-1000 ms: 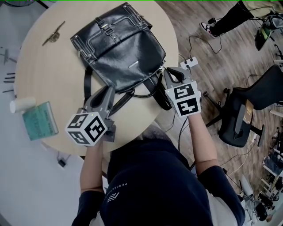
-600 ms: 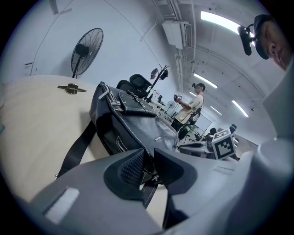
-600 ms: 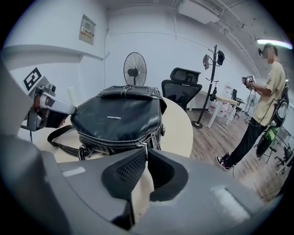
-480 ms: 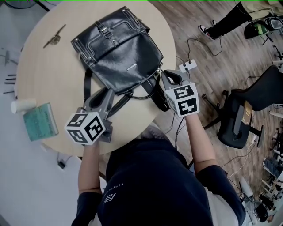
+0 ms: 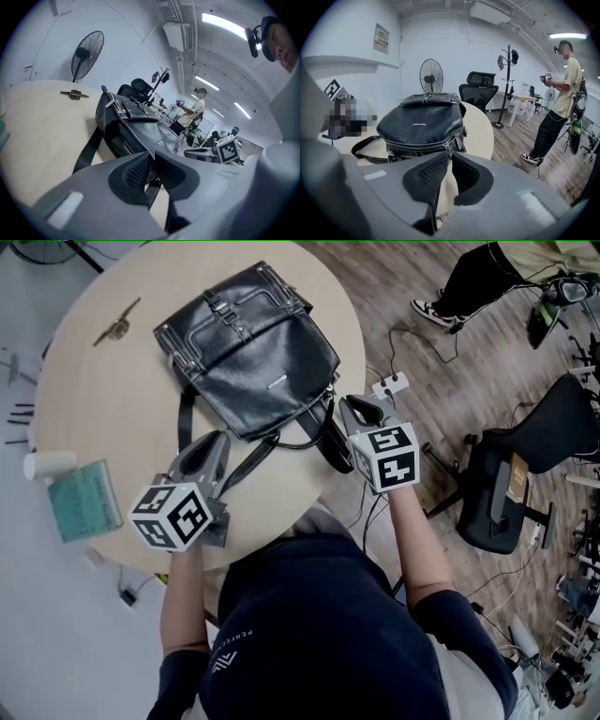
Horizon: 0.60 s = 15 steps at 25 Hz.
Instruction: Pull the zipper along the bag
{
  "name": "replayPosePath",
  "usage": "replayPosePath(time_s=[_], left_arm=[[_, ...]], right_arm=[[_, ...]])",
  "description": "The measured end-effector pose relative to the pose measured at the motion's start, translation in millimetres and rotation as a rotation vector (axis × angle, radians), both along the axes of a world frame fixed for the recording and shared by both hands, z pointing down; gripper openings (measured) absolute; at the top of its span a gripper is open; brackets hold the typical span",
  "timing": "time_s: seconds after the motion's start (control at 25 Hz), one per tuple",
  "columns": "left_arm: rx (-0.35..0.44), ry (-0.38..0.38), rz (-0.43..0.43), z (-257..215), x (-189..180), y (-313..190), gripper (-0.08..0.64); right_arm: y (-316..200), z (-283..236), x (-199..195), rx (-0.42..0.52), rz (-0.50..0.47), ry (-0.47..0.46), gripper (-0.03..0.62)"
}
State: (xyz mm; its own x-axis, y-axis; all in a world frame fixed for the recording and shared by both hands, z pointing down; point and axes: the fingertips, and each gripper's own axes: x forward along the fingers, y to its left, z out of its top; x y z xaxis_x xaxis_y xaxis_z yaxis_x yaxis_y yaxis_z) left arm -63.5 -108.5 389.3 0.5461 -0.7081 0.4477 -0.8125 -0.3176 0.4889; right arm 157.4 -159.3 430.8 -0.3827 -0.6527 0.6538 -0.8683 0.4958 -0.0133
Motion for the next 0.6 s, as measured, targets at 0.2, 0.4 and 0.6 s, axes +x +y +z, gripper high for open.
replayPosePath(time_s=[0.2, 0.4, 0.6], left_arm=[[0.052, 0.026, -0.054, -7.9, -14.7, 3.4, 0.018], [0.07, 0.037, -0.056, -11.3, -20.0, 8.8, 0.018], [0.081, 0.039, -0.043, -14.9, -20.8, 15.1, 0.018]], right_arm=[[14.7, -4.8, -0.6, -0.006, 0.008, -0.003, 0.006], [26.8, -13.7, -1.2, -0.011, 0.025, -0.031, 0.003], [41.0, -23.3, -8.7, 0.001, 0.031, -0.05, 0.003]])
